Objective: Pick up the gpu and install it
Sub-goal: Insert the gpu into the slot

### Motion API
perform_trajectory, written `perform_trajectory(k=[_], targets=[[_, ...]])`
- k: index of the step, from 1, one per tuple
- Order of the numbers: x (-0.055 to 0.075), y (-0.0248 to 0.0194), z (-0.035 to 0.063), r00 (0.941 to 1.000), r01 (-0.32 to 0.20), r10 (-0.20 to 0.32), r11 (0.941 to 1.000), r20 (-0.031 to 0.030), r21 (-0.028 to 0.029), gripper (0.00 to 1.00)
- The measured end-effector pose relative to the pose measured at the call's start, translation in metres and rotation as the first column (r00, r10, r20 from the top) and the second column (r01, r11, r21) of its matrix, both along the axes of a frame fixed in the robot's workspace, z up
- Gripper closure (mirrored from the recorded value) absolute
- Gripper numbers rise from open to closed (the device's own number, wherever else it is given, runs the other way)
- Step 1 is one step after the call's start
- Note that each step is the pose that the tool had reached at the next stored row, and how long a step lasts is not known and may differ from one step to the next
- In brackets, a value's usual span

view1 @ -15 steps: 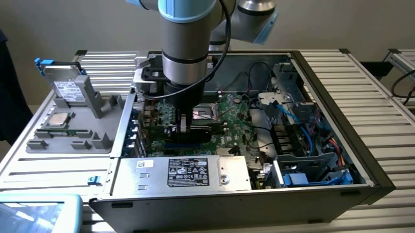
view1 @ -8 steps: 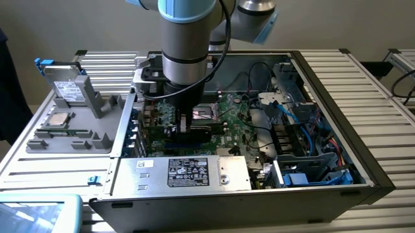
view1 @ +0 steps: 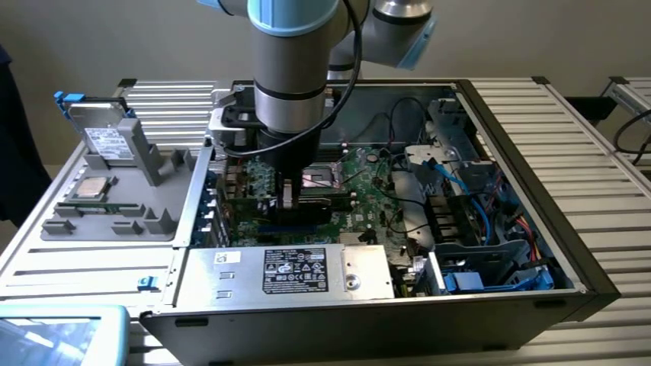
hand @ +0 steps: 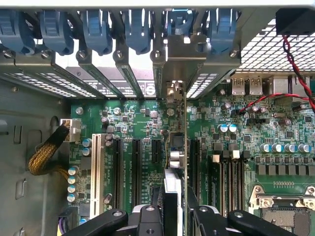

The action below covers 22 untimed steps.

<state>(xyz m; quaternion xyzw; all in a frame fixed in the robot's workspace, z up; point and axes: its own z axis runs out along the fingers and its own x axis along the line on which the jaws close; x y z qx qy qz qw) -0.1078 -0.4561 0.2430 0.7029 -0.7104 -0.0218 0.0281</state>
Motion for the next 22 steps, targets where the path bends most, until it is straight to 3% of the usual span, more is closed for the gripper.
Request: perform_trajectory(k=[22], targets=[[-0.0023, 0.0011, -0.0031, 1.0, 0.0, 0.0, 1.0, -0.0002, -0.0026, 0.71]])
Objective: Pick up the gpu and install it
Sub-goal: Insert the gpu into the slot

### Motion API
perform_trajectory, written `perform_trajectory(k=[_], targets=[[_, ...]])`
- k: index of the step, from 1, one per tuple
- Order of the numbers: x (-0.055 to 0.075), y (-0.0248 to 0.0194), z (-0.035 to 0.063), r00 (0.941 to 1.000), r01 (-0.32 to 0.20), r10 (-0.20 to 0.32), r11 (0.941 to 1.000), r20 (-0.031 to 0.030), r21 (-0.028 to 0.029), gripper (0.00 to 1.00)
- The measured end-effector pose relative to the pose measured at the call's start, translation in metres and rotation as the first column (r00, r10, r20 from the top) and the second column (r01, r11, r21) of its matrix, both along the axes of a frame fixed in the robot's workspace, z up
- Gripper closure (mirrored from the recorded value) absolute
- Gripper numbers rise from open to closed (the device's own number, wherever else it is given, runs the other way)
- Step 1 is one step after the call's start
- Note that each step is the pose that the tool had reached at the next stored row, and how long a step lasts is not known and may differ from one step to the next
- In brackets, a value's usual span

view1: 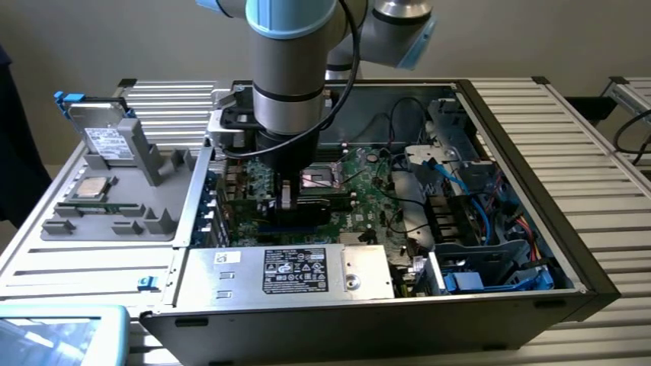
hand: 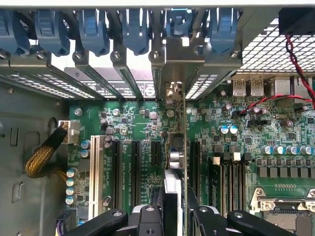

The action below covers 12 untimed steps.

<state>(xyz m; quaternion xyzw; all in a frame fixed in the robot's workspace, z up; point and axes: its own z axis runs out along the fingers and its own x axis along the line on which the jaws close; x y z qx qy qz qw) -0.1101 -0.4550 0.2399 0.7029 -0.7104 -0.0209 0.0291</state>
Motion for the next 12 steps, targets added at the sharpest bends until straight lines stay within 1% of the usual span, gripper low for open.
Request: perform_trajectory(k=[12], targets=[[0.0, 0.0, -0.0001, 1.0, 0.0, 0.0, 1.0, 0.0001, 0.0002, 0.71]])
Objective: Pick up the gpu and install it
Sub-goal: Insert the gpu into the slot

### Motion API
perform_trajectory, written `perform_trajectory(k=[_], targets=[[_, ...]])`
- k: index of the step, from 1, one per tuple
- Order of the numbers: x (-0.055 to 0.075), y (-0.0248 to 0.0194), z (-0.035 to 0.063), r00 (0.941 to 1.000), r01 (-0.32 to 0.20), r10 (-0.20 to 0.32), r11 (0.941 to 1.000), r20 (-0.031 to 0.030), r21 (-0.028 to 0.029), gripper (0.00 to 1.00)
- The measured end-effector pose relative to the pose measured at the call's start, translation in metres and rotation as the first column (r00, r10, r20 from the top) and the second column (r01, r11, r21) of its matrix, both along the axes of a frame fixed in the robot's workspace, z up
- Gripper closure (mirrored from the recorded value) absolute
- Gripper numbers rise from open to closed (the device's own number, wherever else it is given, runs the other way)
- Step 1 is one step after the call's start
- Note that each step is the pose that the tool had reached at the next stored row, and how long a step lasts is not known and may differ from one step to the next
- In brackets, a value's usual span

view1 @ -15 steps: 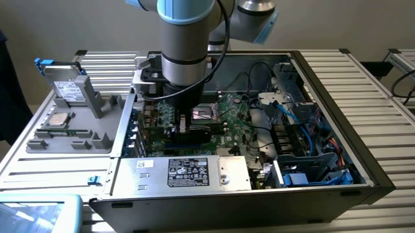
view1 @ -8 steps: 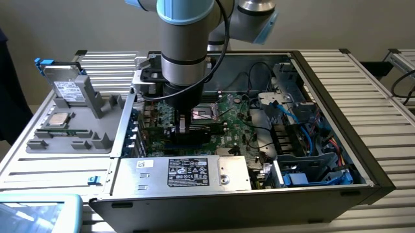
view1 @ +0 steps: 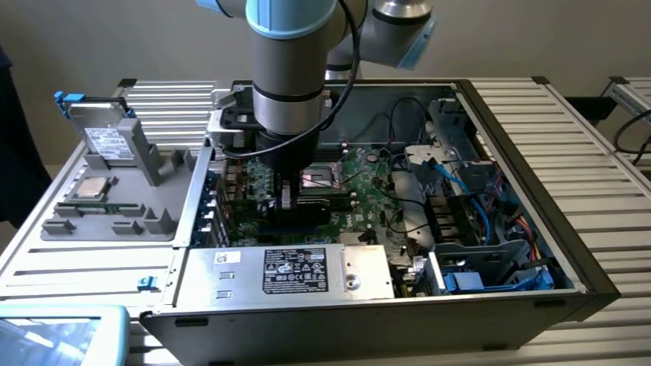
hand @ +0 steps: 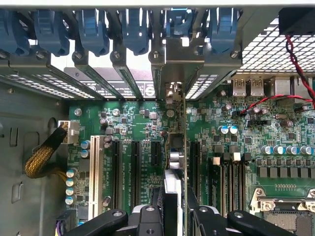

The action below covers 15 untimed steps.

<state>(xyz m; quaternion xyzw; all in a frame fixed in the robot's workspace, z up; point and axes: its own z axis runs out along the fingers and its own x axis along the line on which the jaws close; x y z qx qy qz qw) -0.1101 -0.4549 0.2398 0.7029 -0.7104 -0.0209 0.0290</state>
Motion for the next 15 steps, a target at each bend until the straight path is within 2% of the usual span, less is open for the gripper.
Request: perform_trajectory(k=[15], targets=[[-0.0013, 0.0, -0.0012, 1.0, -0.001, 0.001, 1.0, 0.0004, -0.0004, 0.71]])
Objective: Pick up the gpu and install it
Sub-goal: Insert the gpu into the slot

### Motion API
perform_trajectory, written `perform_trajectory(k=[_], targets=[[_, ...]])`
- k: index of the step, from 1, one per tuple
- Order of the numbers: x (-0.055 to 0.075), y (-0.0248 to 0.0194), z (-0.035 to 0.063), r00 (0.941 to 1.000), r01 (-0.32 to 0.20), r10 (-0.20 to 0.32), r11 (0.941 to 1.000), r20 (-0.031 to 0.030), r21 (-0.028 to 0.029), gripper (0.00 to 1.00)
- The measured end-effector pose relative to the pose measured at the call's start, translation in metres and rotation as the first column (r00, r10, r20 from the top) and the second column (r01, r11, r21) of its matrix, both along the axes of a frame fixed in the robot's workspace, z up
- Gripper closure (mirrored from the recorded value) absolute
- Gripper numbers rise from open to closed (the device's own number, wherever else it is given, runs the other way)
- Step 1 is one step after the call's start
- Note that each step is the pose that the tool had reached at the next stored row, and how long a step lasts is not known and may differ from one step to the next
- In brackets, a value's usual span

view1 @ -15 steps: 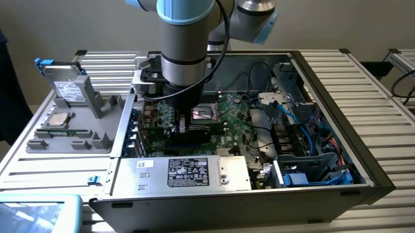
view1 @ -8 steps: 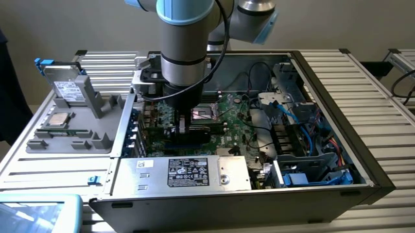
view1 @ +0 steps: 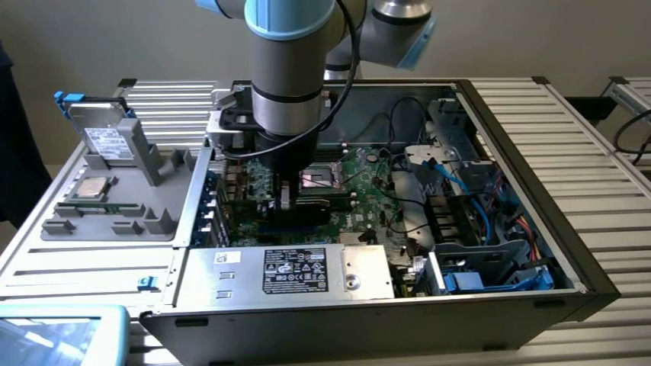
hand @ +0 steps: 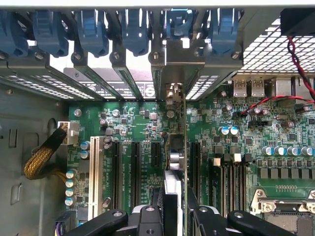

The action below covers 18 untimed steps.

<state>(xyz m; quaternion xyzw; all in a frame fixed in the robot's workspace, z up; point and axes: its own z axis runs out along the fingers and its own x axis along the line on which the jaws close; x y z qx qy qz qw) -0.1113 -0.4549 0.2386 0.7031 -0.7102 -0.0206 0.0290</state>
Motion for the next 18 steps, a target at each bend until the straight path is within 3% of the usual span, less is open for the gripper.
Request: perform_trajectory(k=[18], targets=[[0.0, -0.0001, -0.0003, 1.0, -0.005, 0.005, 1.0, 0.0011, -0.0002, 0.71]])
